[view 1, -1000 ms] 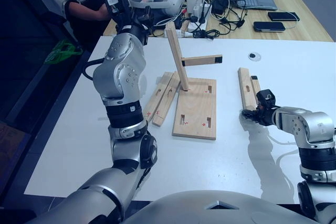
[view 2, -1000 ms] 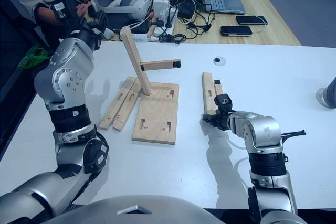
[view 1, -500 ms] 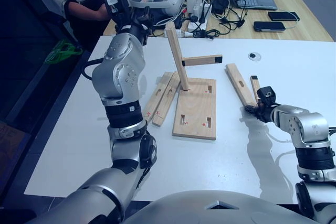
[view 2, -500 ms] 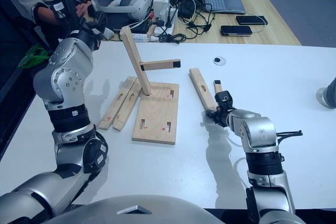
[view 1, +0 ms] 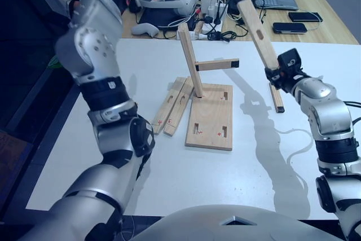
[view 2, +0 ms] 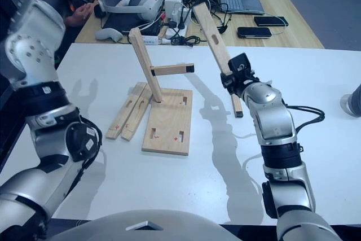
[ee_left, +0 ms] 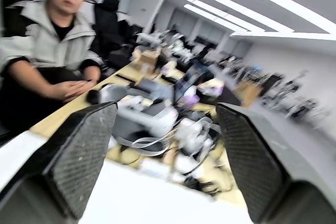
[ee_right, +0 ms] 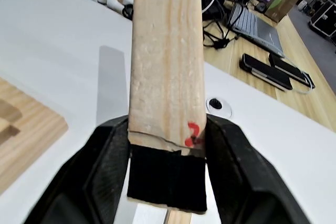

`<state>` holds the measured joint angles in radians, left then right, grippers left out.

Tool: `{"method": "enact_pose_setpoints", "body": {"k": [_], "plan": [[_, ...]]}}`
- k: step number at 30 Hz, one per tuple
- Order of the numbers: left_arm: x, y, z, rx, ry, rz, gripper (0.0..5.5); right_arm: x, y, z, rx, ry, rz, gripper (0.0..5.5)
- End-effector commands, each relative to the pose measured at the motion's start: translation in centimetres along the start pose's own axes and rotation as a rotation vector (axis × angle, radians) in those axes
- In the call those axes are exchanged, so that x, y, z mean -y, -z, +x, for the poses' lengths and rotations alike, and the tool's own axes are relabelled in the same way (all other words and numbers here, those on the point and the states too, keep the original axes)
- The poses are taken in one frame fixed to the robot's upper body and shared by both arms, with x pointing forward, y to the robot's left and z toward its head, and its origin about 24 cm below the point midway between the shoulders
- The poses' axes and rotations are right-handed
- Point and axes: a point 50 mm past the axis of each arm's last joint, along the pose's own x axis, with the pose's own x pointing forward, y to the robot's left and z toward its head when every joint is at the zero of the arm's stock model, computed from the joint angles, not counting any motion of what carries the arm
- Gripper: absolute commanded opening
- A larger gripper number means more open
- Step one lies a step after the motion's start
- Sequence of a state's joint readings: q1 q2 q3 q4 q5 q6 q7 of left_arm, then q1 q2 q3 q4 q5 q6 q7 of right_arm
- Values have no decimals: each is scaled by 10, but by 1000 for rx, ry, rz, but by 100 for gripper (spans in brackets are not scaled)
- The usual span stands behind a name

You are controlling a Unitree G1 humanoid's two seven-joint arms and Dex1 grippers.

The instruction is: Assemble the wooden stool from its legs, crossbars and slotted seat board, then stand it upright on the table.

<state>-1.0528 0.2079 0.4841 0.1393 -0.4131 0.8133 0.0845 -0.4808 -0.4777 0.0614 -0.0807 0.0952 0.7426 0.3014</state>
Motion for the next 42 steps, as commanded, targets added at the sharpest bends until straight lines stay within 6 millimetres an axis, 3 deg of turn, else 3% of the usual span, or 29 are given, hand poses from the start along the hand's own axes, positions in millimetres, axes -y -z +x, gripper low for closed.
{"method": "enact_pose_setpoints", "body": {"k": [1,7,12,23,35,42], "plan": [[15,-17,1,-34,187,-72,353,9,-39,0,166,-11,11,205],[34,-15,-5,-114,371,-133,353,4,-84,-6,353,-74,48,205],[47,-5,-12,-186,484,-140,353,-23,-107,-15,458,-236,82,205],[58,-4,-9,-191,551,-102,353,-55,-106,-27,461,-471,109,205],[61,0,-13,-205,594,-143,353,-61,-100,-27,433,-491,108,205],[76,22,-29,-266,689,-238,353,-64,-104,-25,433,-487,125,204]]}}
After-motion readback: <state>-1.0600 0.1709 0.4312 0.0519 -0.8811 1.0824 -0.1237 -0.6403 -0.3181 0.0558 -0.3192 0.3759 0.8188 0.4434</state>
